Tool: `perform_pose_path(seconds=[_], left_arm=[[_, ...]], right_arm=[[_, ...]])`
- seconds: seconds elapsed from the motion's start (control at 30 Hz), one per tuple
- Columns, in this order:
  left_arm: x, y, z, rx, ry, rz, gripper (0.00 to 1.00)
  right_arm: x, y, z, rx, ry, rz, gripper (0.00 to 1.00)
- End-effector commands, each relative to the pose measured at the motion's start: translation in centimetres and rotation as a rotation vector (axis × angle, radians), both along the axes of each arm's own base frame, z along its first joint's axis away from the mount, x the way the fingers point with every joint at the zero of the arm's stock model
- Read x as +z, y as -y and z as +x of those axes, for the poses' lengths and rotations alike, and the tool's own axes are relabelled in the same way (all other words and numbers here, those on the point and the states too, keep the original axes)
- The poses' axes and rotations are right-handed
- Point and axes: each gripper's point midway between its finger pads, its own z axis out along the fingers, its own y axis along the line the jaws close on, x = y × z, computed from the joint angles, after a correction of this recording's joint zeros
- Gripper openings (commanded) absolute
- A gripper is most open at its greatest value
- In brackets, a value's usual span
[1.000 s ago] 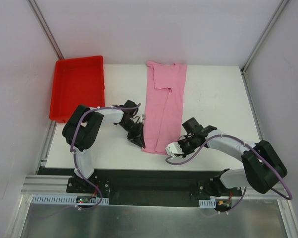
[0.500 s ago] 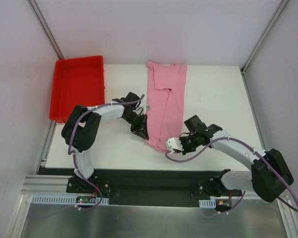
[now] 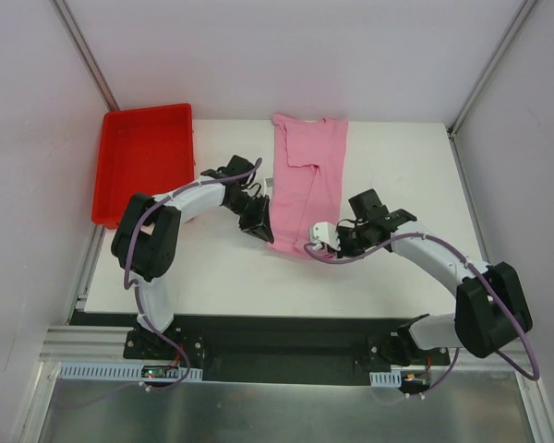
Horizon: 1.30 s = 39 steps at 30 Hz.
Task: Roll the t-shirts
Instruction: Roll the T-shirt to the center of the board.
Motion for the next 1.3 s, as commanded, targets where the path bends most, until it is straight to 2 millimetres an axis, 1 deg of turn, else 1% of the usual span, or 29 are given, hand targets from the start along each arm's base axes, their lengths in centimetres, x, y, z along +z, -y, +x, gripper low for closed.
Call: perform_pose_path(seconds=[0.0,0.03,0.07,0.13,0.17,0.23,0.27,0.3,0.33,0.4,0.5,0.63,0.7,0.73,0.77,0.83,0.87,0.9,0.93,0.97,1.0,1.03,1.07,1.1,1.13,1.17,1.2,1.23,1.27], left_arm=[[0.6,-0.2,1.5,0.007,0.045,0.029,0.0],[0.3,-0.2,1.7,0.008,0.045,0.034,0.0],[0.5,-0.2,2.1,0.012,0.058,0.041,0.01],[0.1,-0.3,2.4,0.011,0.061,0.059,0.01],[0.1,-0.4,3.0,0.019,0.078,0.076,0.02],[-0.5,-0.6,3.2,0.02,0.071,0.099,0.03],[-0.4,-0.6,3.6,0.023,0.078,0.1,0.04],[-0.4,-0.7,3.8,0.029,0.072,0.1,0.04],[-0.7,-0.7,3.8,0.032,0.062,0.103,0.04],[-0.5,-0.8,4.1,0.04,0.065,0.104,0.04],[-0.7,-1.0,4.4,0.05,0.07,0.12,0.05],[-0.9,-1.3,5.3,0.064,0.085,0.136,0.07],[-0.8,-1.4,5.8,0.07,0.091,0.139,0.11],[-1.0,-1.5,5.9,0.072,0.085,0.145,0.13],[-1.0,-1.5,6.2,0.077,0.091,0.147,0.2],[-1.2,-1.6,6.4,0.077,0.091,0.154,0.3],[-1.1,-1.6,6.6,0.077,0.096,0.156,0.39],[-1.1,-1.6,6.7,0.075,0.099,0.155,0.42],[-1.1,-1.5,6.8,0.073,0.102,0.154,0.44],[-0.8,-1.5,7.1,0.073,0.116,0.155,0.45],[-0.7,-1.7,7.2,0.067,0.131,0.165,0.45],[-0.1,-2.0,7.6,0.068,0.161,0.175,0.45],[0.7,-2.3,8.1,0.073,0.194,0.192,0.45],[1.0,-3.6,9.2,0.095,0.256,0.26,0.48],[2.8,-4.0,9.8,0.1,0.323,0.262,0.49],[4.0,-4.4,10.5,0.098,0.376,0.273,0.5],[4.7,-4.8,10.8,0.064,0.434,0.288,0.5],[6.1,-4.9,10.7,0.05,0.477,0.276,0.5],[6.3,-4.9,10.3,0.031,0.485,0.267,0.5]], right_arm=[[0.5,-0.7,1.4,-0.017,-0.011,0.008,0.01],[0.8,-0.9,2.0,-0.024,-0.006,0.011,0.01],[0.4,-1.0,2.2,-0.031,-0.022,0.002,0.01],[0.2,-1.0,2.8,-0.041,-0.037,-0.006,0.01],[0.1,-1.2,3.4,-0.042,-0.038,-0.009,0.01],[0.0,-1.1,4.2,-0.057,-0.041,-0.013,0.01],[0.4,-1.3,4.9,-0.066,-0.034,-0.009,0.01],[0.0,-1.3,5.2,-0.078,-0.053,-0.013,0.01],[0.1,-1.1,5.7,-0.097,-0.055,-0.012,0.01],[0.3,-1.2,6.5,-0.107,-0.058,-0.009,0.01],[0.7,-1.5,7.2,-0.11,-0.052,0.002,0.01],[0.2,-1.8,7.6,-0.124,-0.073,-0.004,0.01],[0.1,-1.8,7.8,-0.128,-0.077,-0.007,0.01],[0.2,-1.9,8.1,-0.132,-0.072,-0.005,0.01],[0.0,-1.9,8.1,-0.133,-0.082,-0.009,0.01],[0.0,-2.1,8.6,-0.139,-0.076,-0.01,0.01],[-0.2,-2.1,8.7,-0.146,-0.084,-0.013,0.02],[-0.3,-2.0,8.9,-0.156,-0.079,-0.02,0.04],[-0.4,-1.9,9.2,-0.173,-0.077,-0.023,0.07],[0.0,-2.1,10.2,-0.2,-0.054,-0.009,0.17],[0.1,-1.6,10.9,-0.285,-0.062,-0.007,0.22],[0.8,-1.4,11.9,-0.351,-0.054,0.008,0.29],[1.7,-1.2,13.1,-0.408,-0.03,0.033,0.55],[3.6,-0.5,14.2,-0.5,-0.018,0.074,0.68],[4.8,-0.2,14.5,-0.536,-0.006,0.099,0.79],[5.7,0.2,14.8,-0.575,0.001,0.118,1.0],[6.5,0.9,15.1,-0.628,0.006,0.133,1.0],[8.3,1.1,14.7,-0.673,0.008,0.177,1.0],[9.0,1.3,14.3,-0.694,0.004,0.193,1.0]])
